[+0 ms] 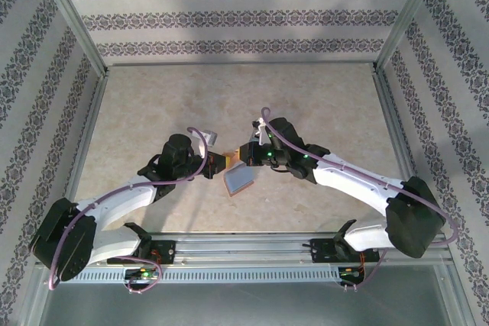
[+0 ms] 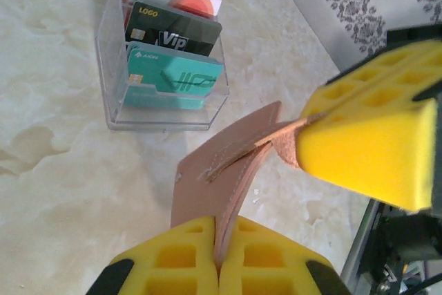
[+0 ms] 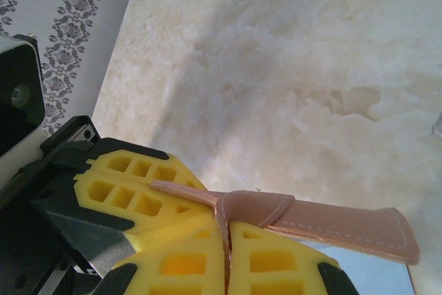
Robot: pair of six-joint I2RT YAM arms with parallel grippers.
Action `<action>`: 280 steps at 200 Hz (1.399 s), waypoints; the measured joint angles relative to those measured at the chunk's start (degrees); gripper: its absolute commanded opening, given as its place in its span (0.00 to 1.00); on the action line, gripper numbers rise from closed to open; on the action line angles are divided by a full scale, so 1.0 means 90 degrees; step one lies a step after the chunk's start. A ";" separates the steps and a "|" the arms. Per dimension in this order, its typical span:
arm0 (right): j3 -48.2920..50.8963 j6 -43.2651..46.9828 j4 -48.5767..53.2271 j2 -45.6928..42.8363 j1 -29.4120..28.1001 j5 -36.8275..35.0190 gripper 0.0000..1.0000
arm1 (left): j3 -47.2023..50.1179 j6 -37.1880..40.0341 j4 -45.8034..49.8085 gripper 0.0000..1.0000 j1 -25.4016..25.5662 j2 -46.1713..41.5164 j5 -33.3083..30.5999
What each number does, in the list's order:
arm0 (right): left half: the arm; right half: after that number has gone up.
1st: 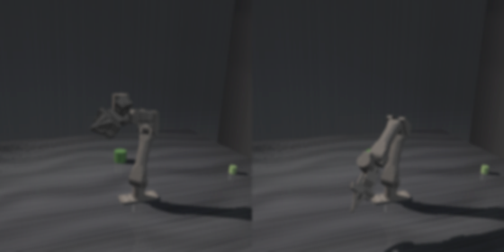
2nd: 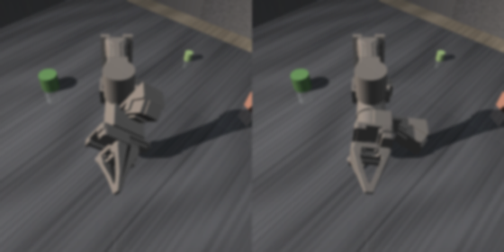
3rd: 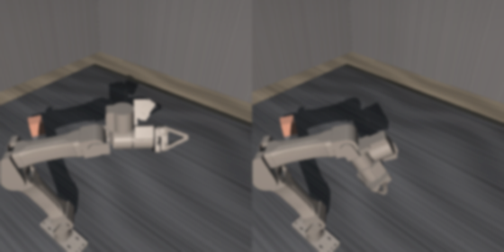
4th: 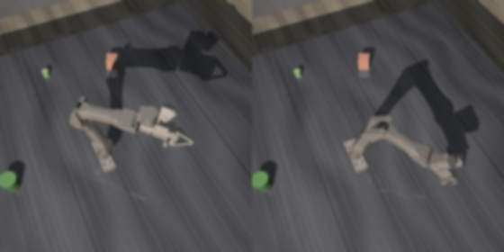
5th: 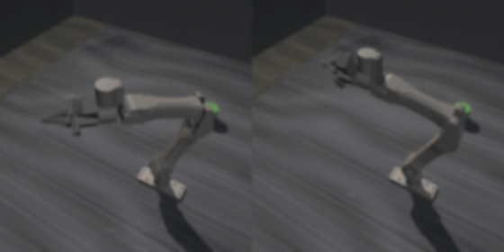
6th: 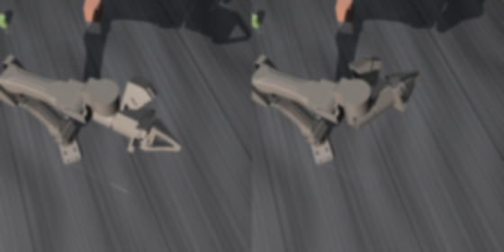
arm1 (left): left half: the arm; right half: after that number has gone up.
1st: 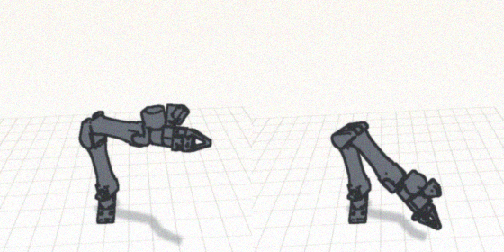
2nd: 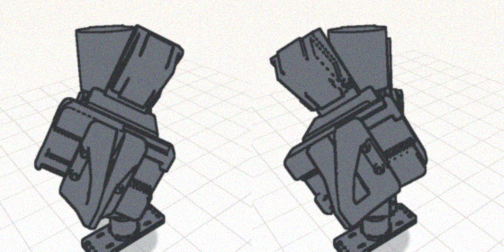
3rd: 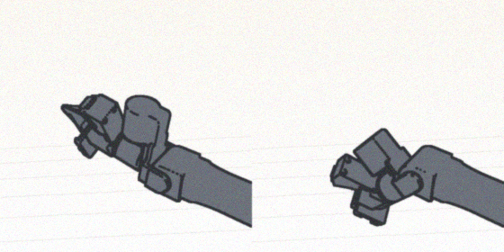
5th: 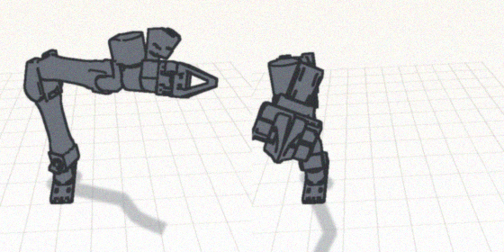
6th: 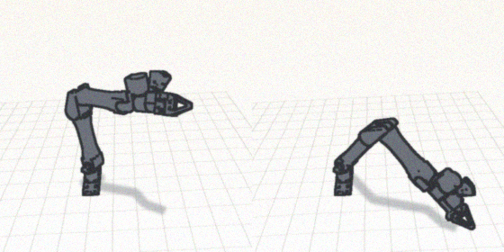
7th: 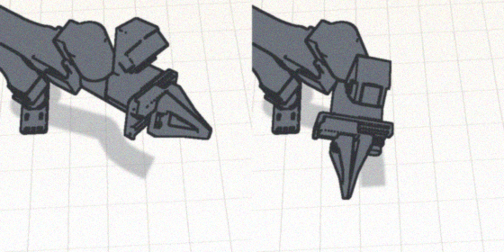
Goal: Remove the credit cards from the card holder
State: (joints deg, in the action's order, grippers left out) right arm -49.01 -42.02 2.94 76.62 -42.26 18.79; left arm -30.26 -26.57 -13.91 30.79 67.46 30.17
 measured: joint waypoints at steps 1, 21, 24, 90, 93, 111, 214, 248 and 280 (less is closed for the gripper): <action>-0.0002 0.0000 0.0005 -0.0002 0.0000 0.0002 0.05 | -0.0002 0.0010 0.0010 0.00 0.0000 -0.0005 0.0002; -0.0126 0.0260 0.0248 -0.0131 0.0000 0.0022 0.25 | -0.0146 0.0367 0.0306 0.00 0.0000 -0.0158 0.0104; -0.0148 0.0311 0.0306 -0.0153 0.0000 0.0022 0.29 | -0.0177 0.0444 0.0386 0.00 0.0000 -0.0197 0.0134; -0.1081 0.2912 0.2263 -0.1375 -0.0061 -0.0447 0.74 | -0.0770 0.2259 0.1562 0.00 -0.0002 -0.1095 0.0760; -0.1103 0.3014 0.2341 -0.1462 -0.0073 -0.0483 0.74 | -0.0794 0.2322 0.1581 0.00 -0.0002 -0.1127 0.0780; -0.1171 0.3643 0.2681 -0.1809 -0.0087 -0.0505 0.75 | -0.1008 0.2698 0.1722 0.00 -0.0002 -0.1209 0.0954; -0.1462 0.5537 0.3713 -0.1549 -0.0823 -0.1168 0.79 | -0.1851 0.3682 0.2586 0.00 -0.0005 -0.0644 0.1931; -0.1552 0.5843 0.3735 -0.1496 -0.0835 -0.1212 0.78 | -0.2011 0.3859 0.2834 0.00 -0.0005 -0.0644 0.2130; -0.1739 0.6091 0.3767 -0.1423 -0.0877 -0.1282 0.79 | -0.2217 0.4039 0.3082 0.00 -0.0002 -0.0600 0.2329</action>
State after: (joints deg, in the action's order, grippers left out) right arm -64.66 12.80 36.84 63.81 -50.15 7.25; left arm -50.22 9.78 13.82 30.76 62.06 51.13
